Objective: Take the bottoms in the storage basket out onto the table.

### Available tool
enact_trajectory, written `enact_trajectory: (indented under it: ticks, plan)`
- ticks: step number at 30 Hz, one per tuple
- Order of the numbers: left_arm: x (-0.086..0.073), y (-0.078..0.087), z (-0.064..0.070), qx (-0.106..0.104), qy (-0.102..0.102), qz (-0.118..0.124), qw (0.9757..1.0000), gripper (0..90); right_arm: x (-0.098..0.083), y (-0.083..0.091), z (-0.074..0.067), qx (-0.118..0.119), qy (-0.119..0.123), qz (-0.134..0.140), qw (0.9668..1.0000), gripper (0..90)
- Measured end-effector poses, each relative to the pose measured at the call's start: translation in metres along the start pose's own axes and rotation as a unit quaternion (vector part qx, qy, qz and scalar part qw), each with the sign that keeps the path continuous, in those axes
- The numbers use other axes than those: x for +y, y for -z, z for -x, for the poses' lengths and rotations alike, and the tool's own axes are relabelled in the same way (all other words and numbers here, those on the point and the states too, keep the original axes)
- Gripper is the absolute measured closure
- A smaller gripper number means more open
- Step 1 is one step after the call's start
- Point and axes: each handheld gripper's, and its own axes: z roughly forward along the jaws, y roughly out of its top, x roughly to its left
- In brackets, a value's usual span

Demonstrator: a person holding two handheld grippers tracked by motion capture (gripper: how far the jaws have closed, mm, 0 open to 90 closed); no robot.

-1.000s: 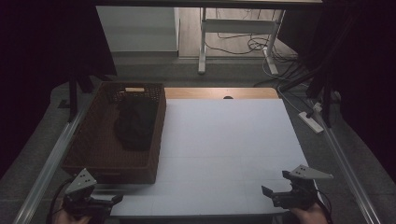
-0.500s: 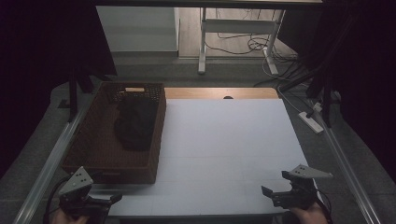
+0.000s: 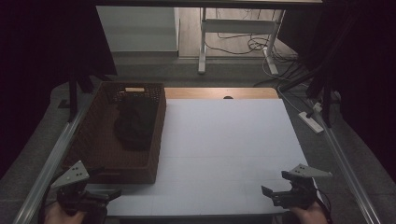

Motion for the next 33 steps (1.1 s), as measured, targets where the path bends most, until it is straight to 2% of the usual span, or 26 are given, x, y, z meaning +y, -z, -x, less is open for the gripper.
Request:
enact_trajectory:
  ticks: [4, 8, 11, 14, 18, 23, 28, 33]
  plan:
    - [0.003, -0.001, -0.004, 0.008, -0.008, -0.017, 0.9998, 0.0, 0.0, 0.0, -0.001, 0.0, 0.003, 0.001, 1.0, 0.2]
    - [0.007, -0.002, -0.006, -0.002, -0.016, -0.02, 0.9997, 0.0, 0.0, -0.001, -0.001, -0.003, 0.007, -0.001, 1.0, 0.2]
    - [0.012, -0.002, -0.006, 0.009, -0.027, -0.028, 0.9992, 0.0, 0.0, 0.0, -0.001, -0.003, 0.007, -0.001, 1.0, 0.2]
    - [0.016, -0.003, -0.007, 0.01, -0.026, -0.029, 0.9992, 0.0, 0.0, -0.001, -0.001, -0.004, 0.007, -0.001, 1.0, 0.2]
    - [0.023, -0.005, -0.011, 0.017, -0.038, -0.035, 0.9985, 0.0, 0.0, -0.001, -0.002, -0.004, 0.008, -0.002, 1.0, 0.2]
    - [0.028, -0.008, -0.017, 0.01, -0.024, -0.028, 0.9992, 0.0, 0.0, -0.001, -0.002, -0.005, 0.008, -0.004, 1.0, 0.2]
    - [0.035, -0.013, -0.02, 0.011, -0.029, -0.037, 0.9988, 0.0, 0.0, -0.001, -0.002, -0.005, 0.008, -0.006, 0.9999, 0.3]
    - [0.041, -0.018, -0.025, 0.008, -0.024, -0.039, 0.9989, 0.0, 0.0, -0.002, -0.002, -0.005, 0.008, -0.007, 0.9999, 0.3]
